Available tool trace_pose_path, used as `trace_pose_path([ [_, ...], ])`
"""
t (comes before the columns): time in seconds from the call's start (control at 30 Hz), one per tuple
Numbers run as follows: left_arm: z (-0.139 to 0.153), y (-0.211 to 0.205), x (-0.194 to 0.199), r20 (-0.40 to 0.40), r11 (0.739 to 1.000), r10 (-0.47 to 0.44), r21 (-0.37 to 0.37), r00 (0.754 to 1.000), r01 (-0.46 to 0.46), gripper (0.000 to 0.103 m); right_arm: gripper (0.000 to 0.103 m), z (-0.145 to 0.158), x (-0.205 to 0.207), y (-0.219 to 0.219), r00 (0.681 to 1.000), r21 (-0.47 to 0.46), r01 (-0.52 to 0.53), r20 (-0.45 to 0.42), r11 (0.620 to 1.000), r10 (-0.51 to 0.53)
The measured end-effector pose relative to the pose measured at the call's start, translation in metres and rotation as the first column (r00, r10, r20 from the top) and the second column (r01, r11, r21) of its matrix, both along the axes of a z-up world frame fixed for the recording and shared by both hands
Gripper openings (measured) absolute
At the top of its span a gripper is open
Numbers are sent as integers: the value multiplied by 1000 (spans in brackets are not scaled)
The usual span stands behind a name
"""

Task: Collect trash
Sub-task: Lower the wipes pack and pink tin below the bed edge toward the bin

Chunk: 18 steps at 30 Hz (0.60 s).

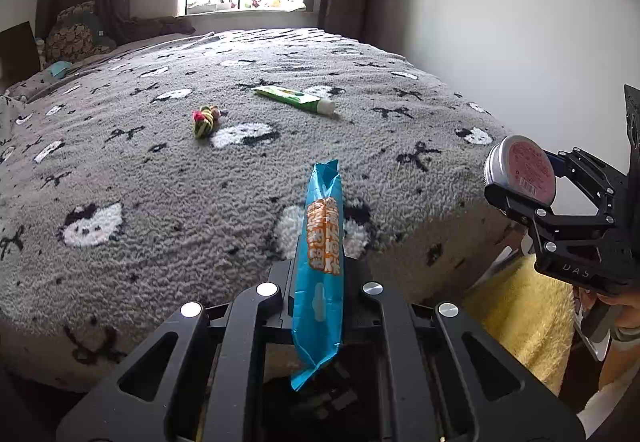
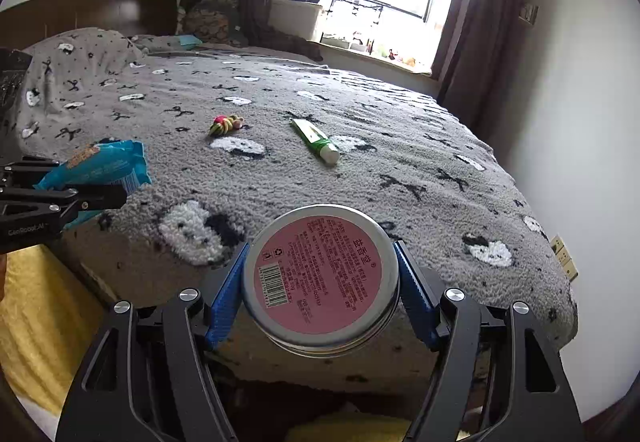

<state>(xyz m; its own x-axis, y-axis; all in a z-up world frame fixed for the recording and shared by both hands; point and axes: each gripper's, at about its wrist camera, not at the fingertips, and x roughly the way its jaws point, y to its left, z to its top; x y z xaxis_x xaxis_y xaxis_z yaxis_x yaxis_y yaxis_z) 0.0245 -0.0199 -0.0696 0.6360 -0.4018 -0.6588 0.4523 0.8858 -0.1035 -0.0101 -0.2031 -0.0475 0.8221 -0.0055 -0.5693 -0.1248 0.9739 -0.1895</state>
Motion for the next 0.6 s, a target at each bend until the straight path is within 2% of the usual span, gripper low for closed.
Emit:
trace_pose_path([
  [0.27,-34,-1,-40,-69,1000,-9,-11,998,8,10,71,-37,-27,5,995,33,-21,-93,999,24],
  [0.4,-61,-2,-52,-135,1000,-12,-17,991,10,10,71,-62,-25,13,986,41,-40,-161,998,46],
  [0.6,-107,1,-58,-251,1000,-14,14,968,18,10,71,-96,-24,26,967,36,-63,-246,997,70],
])
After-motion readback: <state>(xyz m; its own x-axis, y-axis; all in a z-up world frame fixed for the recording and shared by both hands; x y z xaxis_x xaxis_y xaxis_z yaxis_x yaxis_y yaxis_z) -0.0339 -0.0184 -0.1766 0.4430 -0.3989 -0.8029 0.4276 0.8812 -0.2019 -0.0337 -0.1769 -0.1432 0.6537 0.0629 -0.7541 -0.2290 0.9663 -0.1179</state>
